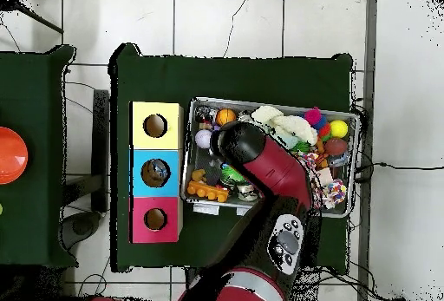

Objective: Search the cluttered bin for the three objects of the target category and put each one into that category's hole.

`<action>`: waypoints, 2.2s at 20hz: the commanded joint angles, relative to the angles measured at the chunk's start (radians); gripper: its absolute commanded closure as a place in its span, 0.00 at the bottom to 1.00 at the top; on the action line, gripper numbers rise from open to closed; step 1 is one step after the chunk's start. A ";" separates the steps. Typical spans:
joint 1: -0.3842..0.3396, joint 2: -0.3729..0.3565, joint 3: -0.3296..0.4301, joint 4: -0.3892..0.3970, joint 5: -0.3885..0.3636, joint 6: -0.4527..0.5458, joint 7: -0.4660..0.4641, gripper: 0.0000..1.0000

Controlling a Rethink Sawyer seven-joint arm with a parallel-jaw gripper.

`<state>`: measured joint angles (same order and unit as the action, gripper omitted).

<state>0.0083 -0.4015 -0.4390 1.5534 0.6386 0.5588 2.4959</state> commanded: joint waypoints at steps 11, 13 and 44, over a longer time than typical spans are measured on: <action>0.041 -0.052 0.155 0.208 0.086 -0.098 0.219 0.00; 0.043 -0.062 0.161 0.231 0.095 -0.115 0.213 0.00; -0.076 -0.151 0.358 0.547 0.070 -0.496 0.194 0.00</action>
<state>-0.0673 -0.5413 -0.2023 1.9981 0.7248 0.1351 2.4959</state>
